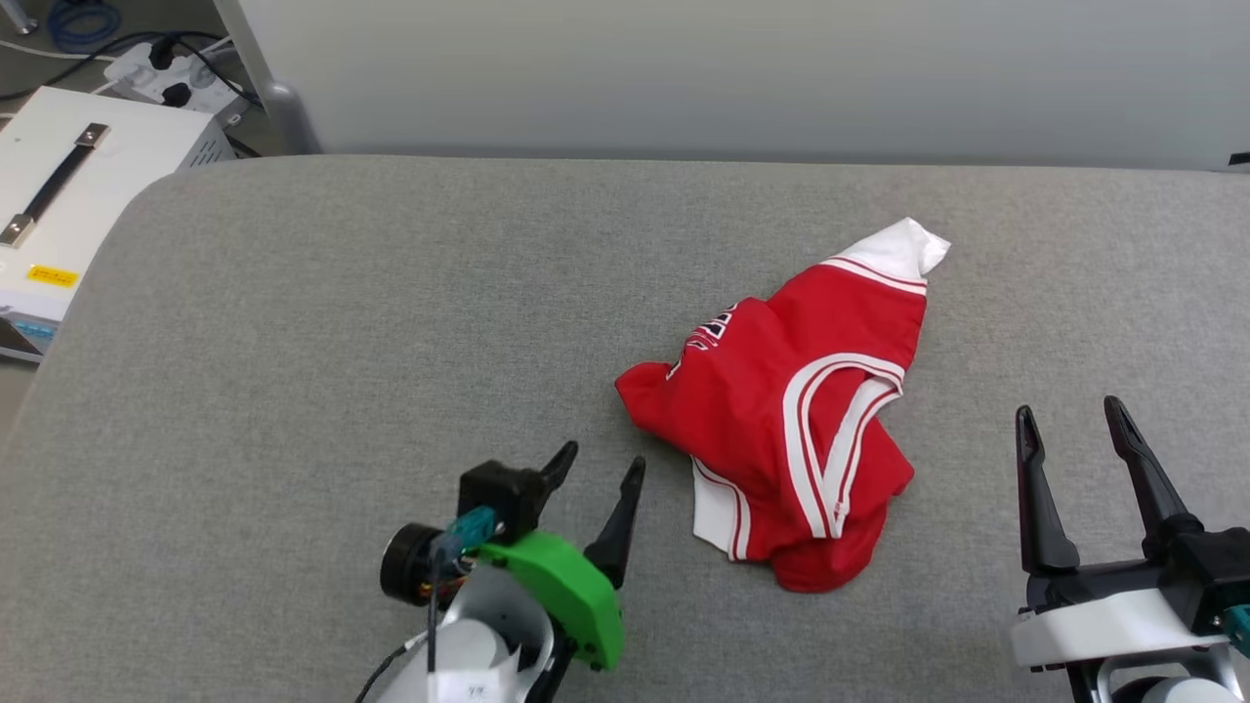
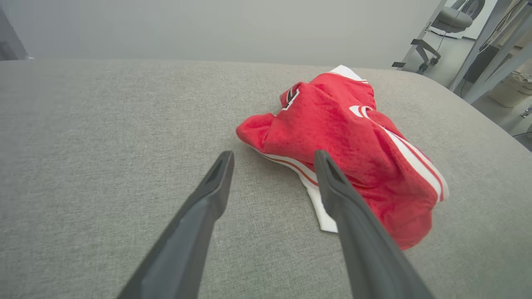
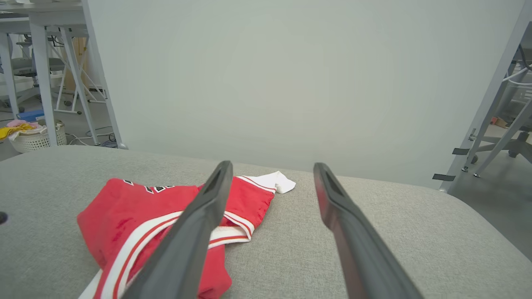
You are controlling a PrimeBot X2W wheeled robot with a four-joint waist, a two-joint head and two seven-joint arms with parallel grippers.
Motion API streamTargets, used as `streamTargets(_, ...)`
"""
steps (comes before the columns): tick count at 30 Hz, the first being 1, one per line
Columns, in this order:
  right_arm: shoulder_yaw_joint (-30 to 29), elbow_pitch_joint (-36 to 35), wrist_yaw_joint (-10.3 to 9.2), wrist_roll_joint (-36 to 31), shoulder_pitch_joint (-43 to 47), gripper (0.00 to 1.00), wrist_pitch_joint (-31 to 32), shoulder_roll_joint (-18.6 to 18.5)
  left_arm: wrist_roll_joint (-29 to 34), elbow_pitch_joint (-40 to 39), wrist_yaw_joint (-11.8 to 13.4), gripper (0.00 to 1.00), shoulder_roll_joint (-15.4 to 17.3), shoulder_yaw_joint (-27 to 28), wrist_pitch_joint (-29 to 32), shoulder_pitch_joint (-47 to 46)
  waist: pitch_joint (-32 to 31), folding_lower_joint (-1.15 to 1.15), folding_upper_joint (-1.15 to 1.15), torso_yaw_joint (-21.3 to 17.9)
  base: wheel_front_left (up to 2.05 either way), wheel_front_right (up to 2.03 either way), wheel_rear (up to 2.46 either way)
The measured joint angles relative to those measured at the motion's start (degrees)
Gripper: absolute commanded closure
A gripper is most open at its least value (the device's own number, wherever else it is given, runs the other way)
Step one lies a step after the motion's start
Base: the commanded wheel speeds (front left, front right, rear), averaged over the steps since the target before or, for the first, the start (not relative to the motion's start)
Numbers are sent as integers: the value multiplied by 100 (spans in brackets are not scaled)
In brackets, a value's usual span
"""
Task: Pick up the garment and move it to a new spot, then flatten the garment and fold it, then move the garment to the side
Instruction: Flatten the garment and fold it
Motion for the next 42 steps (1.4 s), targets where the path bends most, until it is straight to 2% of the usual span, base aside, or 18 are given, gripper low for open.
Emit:
streamTargets(4, 45, -4, 0, -9, -51, 0, 0, -1, -8, 98, 12, 0, -43, -263, 1268, -393, 170, 0, 0, -101, 0, 0, 0)
streamTargets(8, 124, -14, 0, -45, -137, 0, 0, 0, -20, 143, 126, 0, -63, -468, 2306, -686, 352, 0, 0, -230, 0, 0, 0)
streamTargets(14, 212, -26, 0, -58, -238, 0, 0, 0, -20, 285, 236, 0, -81, -579, 2917, -970, 592, 0, 0, -485, 0, 0, 0)
streamTargets(21, 211, -20, 0, -57, -314, 0, 0, -1, -1, 601, 277, 0, -91, -654, 2986, -1087, 847, 0, 0, -738, 0, 0, 0)
streamTargets(22, 210, -19, 0, -57, -320, 0, 0, -1, -5, 634, 276, 36, -98, -656, 2986, -1096, 872, 0, 0, -758, 0, 0, 0)
streamTargets(23, 207, -16, 0, -55, -326, 0, 0, -1, -8, 670, 243, 100, -101, -660, 2984, -1115, 901, 0, 0, -777, 0, 0, 0)
streamTargets(29, 131, 22, 0, -51, -361, 0, 0, -2, -101, 870, 129, 100, -159, -678, 2798, -1172, 910, 0, 0, -751, 0, 0, 0)
streamTargets(34, 84, 113, 0, -52, -353, 0, 0, 0, -215, 924, 238, 100, -91, -470, 2350, -925, 601, 0, 0, -568, 0, 0, 0)
streamTargets(42, 3, 205, 0, 5, -168, 0, 0, -1, -242, 219, 714, 100, 725, 197, 1927, -703, 136, 0, 0, -247, 0, 0, 0)
